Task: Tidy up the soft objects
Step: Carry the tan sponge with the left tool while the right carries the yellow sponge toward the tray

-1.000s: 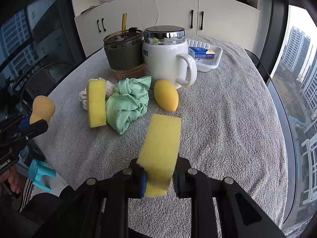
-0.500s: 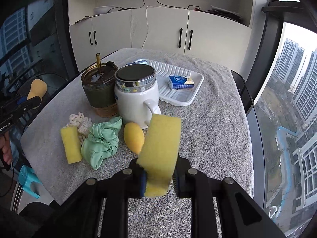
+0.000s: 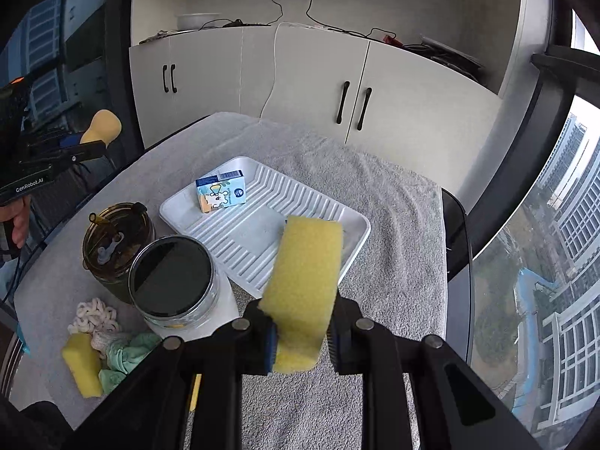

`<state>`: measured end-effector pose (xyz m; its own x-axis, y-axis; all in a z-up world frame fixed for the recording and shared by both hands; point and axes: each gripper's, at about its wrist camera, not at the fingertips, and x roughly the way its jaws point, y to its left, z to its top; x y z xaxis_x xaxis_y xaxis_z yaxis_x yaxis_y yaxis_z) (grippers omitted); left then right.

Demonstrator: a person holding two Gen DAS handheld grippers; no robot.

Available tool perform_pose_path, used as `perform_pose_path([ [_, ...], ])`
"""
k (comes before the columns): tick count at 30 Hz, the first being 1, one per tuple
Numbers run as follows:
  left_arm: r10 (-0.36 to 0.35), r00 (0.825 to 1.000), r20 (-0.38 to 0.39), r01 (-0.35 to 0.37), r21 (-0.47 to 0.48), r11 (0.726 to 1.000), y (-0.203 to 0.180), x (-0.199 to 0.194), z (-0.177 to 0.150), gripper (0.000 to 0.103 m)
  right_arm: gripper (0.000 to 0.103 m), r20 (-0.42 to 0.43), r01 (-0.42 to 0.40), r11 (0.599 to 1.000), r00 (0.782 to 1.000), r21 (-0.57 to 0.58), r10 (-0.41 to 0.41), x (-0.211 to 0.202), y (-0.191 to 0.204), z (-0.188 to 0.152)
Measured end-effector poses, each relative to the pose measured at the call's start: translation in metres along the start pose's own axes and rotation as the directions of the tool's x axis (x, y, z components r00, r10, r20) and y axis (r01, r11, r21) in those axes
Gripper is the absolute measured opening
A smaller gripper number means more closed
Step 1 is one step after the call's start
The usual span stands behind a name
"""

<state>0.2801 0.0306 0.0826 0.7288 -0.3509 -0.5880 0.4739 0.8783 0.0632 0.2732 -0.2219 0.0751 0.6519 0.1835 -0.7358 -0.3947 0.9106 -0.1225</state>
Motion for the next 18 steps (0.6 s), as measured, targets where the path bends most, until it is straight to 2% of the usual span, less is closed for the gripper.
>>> perform_pose_path([
  [2,-0.034,0.999,-0.013,0.034,0.030,0.999,-0.004,0.022,0.013,0.026,0.023,-0.018,-0.022,1.000,1.000,-0.014,0.022,0.019,-0.004,0.017],
  [5,-0.110,0.991,-0.072,0.115,0.070,0.991,-0.015,0.061,0.029,0.026,0.023,-0.061,-0.057,0.997,0.997,-0.048,0.054,0.055,-0.004,0.037],
  [9,-0.200,0.968,-0.153,0.217,0.104,0.971,-0.031,0.108,0.043,0.026,0.023,-0.123,-0.104,0.993,0.988,-0.055,0.097,0.103,-0.005,0.051],
  [11,-0.233,0.950,-0.210,0.257,0.096,0.962,-0.036,0.130,0.045,0.026,0.023,-0.142,-0.125,0.990,0.983,-0.057,0.116,0.122,-0.004,0.052],
  [14,-0.249,0.934,-0.258,0.285,0.112,0.952,-0.044,0.153,0.042,0.026,0.023,-0.166,-0.161,0.985,0.975,-0.059,0.149,0.144,-0.002,0.053],
  [15,-0.242,0.934,-0.262,0.282,0.125,0.951,-0.046,0.157,0.041,0.026,0.023,-0.167,-0.175,0.982,0.973,-0.067,0.162,0.148,0.000,0.053],
  [18,-0.249,0.920,-0.302,0.298,0.131,0.945,-0.048,0.172,0.038,0.027,0.023,-0.184,-0.211,0.974,0.964,-0.086,0.193,0.160,0.005,0.054],
])
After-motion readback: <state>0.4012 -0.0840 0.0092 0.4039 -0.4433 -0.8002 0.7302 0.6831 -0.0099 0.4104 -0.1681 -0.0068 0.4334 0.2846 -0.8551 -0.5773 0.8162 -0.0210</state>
